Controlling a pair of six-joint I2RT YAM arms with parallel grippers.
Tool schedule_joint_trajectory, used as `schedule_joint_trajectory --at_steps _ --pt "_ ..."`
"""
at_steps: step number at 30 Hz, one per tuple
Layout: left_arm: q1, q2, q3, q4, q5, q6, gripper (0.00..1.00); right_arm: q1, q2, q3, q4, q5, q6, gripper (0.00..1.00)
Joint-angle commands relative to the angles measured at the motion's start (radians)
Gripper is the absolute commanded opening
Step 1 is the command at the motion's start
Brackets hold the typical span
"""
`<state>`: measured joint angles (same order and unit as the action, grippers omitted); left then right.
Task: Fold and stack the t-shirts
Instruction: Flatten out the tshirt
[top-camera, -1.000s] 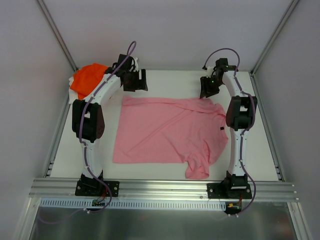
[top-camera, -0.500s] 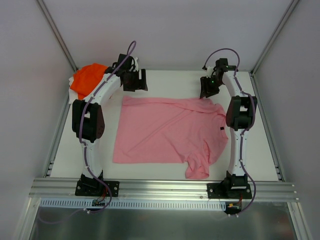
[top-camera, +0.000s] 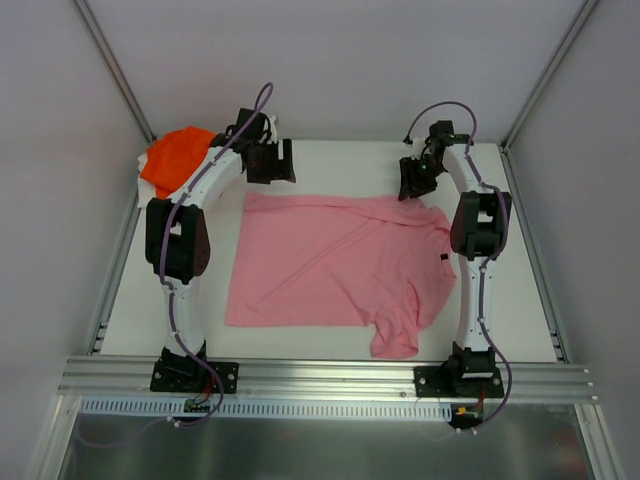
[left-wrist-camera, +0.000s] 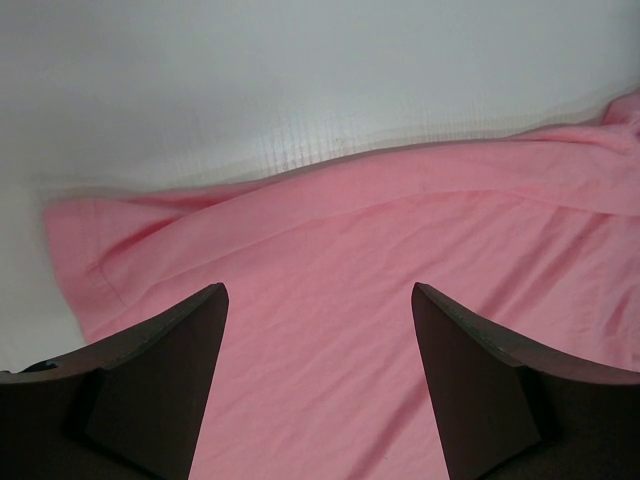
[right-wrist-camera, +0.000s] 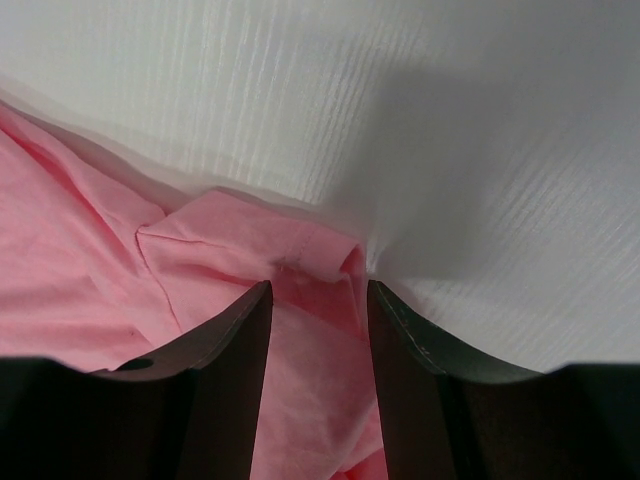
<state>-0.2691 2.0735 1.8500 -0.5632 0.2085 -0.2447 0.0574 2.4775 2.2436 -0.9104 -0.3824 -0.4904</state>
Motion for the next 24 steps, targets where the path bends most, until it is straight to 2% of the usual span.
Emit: schedule_joint_trajectory --at_steps 1,20,22,24 --pt "-0.007 -0.003 0.040 -0.014 0.009 0.016 0.76 0.001 0.000 0.010 -0.007 -0.024 -0.005 0.47" --pt "-0.009 -0.012 0.043 -0.032 -0.004 0.018 0.76 0.012 0.038 0.048 0.002 -0.042 0.004 0.42" --pt "-0.009 -0.013 0.045 -0.035 -0.006 0.018 0.76 0.013 0.046 0.051 0.002 -0.049 0.004 0.39" --pt "-0.007 -0.013 0.046 -0.037 -0.006 0.018 0.76 0.015 0.049 0.057 0.004 -0.050 0.004 0.29"
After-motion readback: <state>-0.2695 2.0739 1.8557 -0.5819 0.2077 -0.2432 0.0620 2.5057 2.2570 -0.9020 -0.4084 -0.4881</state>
